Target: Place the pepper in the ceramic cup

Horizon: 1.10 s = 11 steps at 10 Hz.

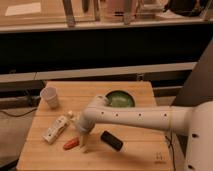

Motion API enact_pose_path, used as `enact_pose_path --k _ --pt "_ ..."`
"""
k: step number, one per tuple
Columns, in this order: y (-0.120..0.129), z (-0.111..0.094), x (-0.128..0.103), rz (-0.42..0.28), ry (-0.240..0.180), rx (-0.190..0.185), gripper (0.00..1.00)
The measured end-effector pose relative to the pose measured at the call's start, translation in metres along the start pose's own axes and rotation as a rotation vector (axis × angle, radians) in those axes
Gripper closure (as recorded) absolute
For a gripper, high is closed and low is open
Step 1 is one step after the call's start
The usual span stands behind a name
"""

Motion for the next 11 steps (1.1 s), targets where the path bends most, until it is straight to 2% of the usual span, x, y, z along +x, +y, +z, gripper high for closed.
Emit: enact_pose_path --k 2,4,7,9,11 --pt "0.000 0.006 0.004 0.018 0.020 0.035 0.20" --pt "0.001 0.010 0.007 0.034 0.029 0.053 0.20" --pt "0.002 0.019 0.011 0.069 0.022 0.017 0.20" --pt "0.002 0.022 0.012 0.086 0.016 -0.017 0.31" --pt "0.002 0.025 0.014 0.106 0.010 -0.049 0.53"
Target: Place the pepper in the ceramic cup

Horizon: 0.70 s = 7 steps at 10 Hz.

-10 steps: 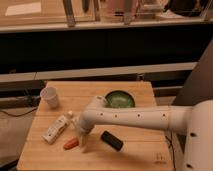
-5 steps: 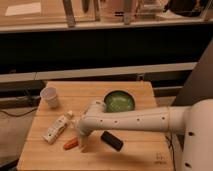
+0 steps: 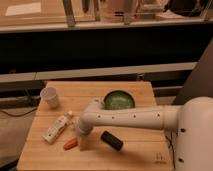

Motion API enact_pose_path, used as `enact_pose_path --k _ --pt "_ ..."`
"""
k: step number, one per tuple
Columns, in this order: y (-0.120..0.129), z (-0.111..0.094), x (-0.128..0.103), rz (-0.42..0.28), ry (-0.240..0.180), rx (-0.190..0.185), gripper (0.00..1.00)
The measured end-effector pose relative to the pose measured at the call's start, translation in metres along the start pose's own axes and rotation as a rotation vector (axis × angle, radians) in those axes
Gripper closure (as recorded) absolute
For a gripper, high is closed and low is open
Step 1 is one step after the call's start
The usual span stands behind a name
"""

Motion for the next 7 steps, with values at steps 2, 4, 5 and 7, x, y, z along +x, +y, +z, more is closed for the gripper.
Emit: enact_pose_path --k 2,4,5,7 --pt "-0.0004 0.0007 0.0006 0.009 -0.003 -0.013 0.72" --pt "-0.0004 0.0008 0.0013 0.018 -0.005 -0.032 0.93" --pt "-0.0003 0.0010 0.0011 0.018 -0.006 -0.034 0.98" --pt "0.0003 0.0007 0.0012 0.011 -0.009 -0.035 1.00"
